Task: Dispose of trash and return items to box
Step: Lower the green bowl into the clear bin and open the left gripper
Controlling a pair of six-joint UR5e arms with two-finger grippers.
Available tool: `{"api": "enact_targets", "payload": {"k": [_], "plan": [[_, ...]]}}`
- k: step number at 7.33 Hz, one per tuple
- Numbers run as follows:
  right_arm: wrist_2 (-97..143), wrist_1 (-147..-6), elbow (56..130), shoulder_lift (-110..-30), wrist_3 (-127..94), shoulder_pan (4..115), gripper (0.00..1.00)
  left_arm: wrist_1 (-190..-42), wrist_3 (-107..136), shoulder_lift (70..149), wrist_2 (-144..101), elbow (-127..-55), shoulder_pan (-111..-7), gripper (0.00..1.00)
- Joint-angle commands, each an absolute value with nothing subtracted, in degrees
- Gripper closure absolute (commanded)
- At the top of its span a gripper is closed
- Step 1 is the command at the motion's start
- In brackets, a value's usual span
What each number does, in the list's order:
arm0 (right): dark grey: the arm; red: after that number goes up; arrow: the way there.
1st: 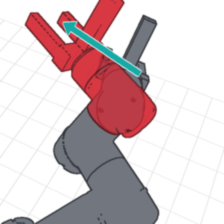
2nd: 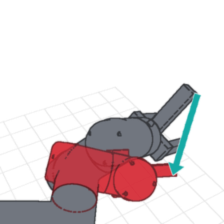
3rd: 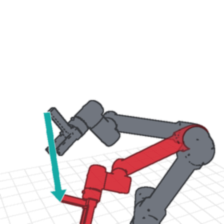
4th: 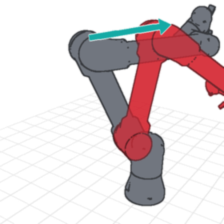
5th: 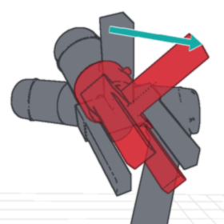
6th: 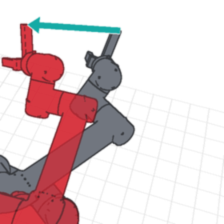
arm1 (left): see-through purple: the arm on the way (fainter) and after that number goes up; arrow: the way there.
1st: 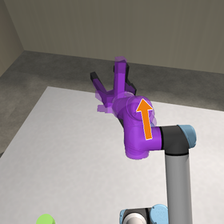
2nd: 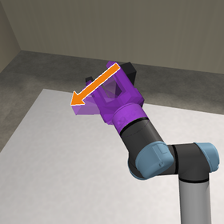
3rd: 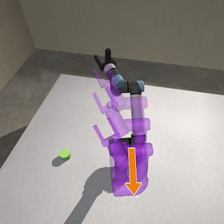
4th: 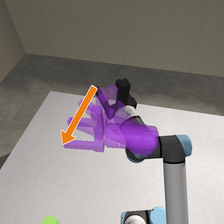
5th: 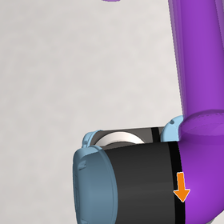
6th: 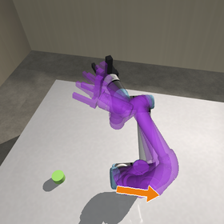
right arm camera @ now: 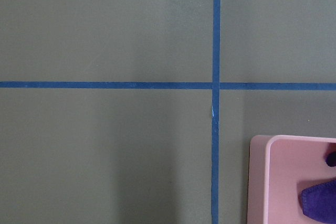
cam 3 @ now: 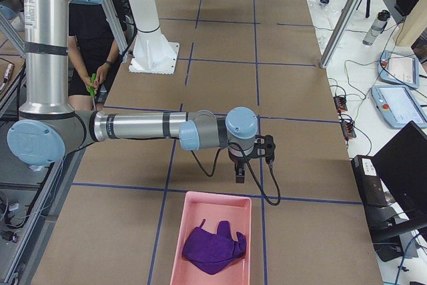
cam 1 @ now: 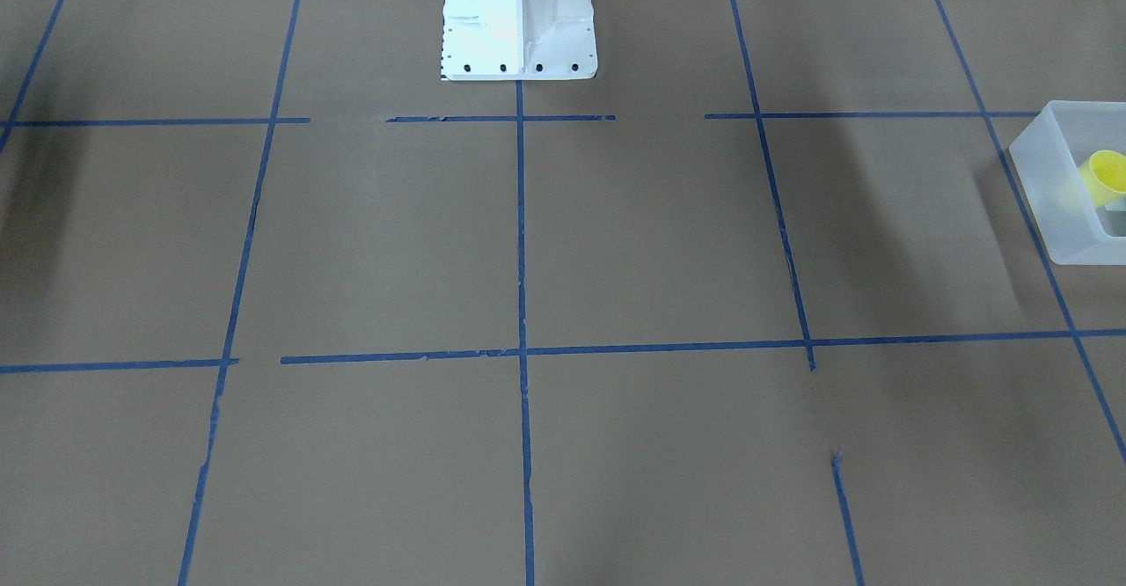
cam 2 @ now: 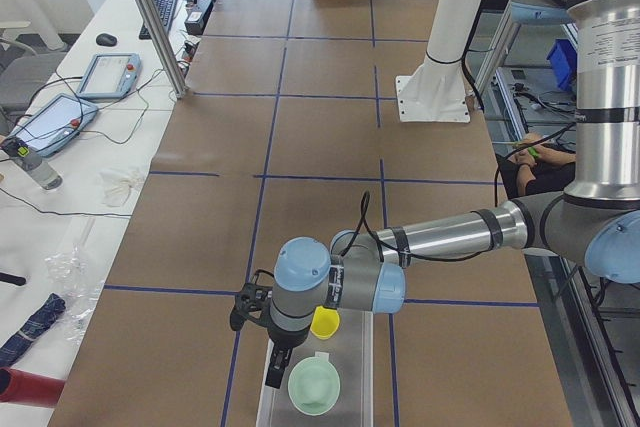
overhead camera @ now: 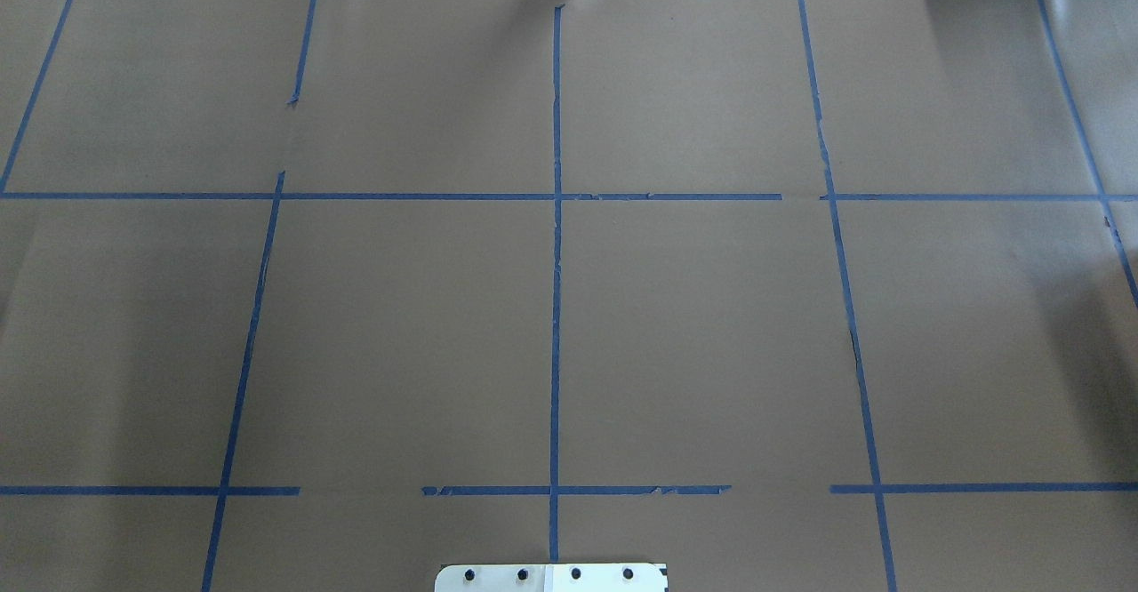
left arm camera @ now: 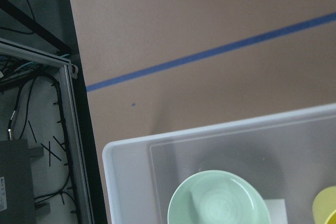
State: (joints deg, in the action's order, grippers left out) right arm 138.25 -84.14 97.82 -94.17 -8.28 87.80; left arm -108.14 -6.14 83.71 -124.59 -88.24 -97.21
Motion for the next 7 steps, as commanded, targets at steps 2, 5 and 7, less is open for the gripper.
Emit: {"api": "enact_targets", "payload": {"k": [2,5,7], "plan": [[138.3,-84.2,97.7,-94.1,-8.3,87.8,0.00,-104.6,2.3,83.9,-134.6,-92.3,-93.2,0.00],[138.3,-84.2,97.7,-94.2,-8.3,87.8,0.00,-99.0,5.3,83.8,-131.5,-99.7,-89.3,0.00],[138.3,-84.2,97.6,-94.2,-8.3,87.8,0.00,-98.9,4.7,83.4,-129.7,-99.9,-89.5,0.00]]}}
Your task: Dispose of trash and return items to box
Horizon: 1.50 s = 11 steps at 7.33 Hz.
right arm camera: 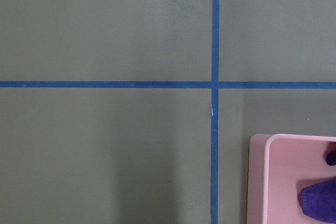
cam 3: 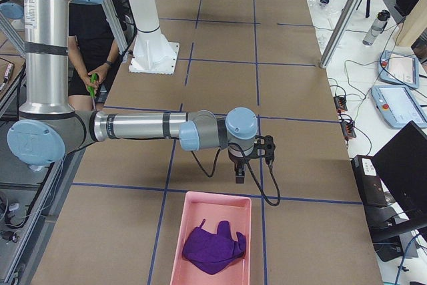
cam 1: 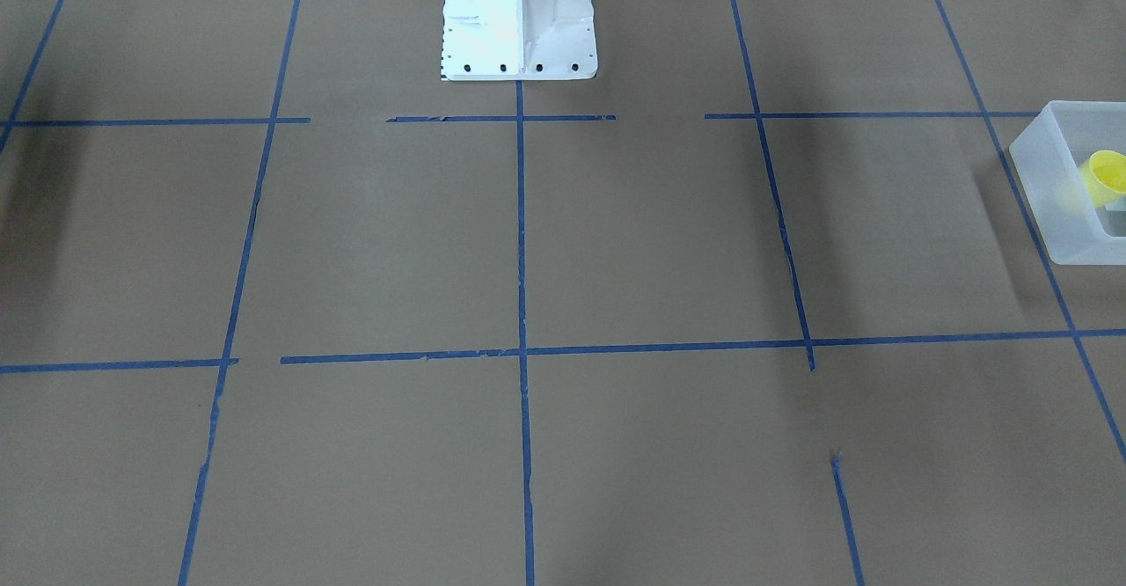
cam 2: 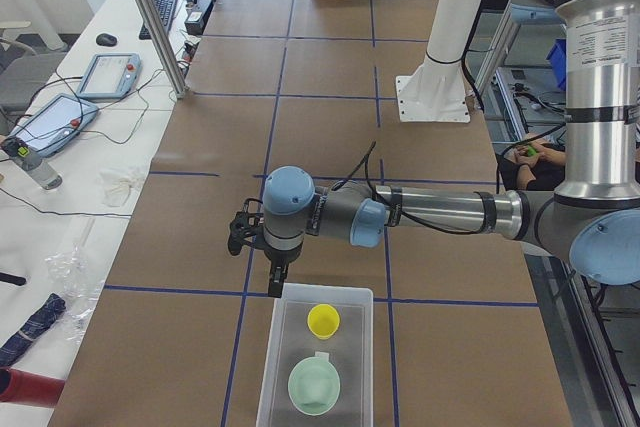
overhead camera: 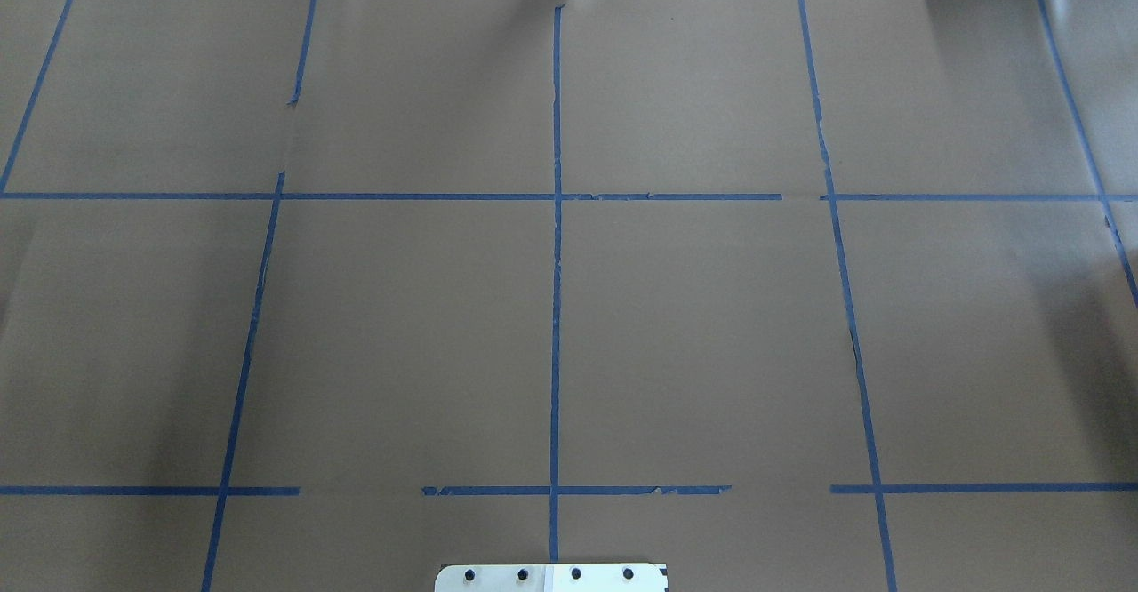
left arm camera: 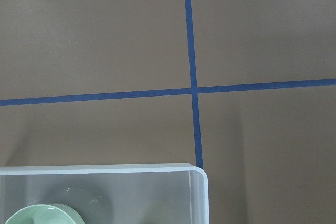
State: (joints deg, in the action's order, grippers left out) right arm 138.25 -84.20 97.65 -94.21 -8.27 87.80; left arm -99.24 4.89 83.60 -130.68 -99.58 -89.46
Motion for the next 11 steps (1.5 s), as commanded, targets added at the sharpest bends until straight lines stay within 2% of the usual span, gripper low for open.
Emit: {"api": "enact_targets", "payload": {"k": [1,11], "plan": [[138.3,-84.2,97.6,-94.2,-8.3,87.8,0.00,-98.9,3.9,83.1,-129.7,-99.9,-89.6,0.00],[138.3,-84.2,97.8,-94.1,-8.3,87.8,0.00,-95.0,0.5,83.2,-133.9,-99.4,-89.8,0.00]]}}
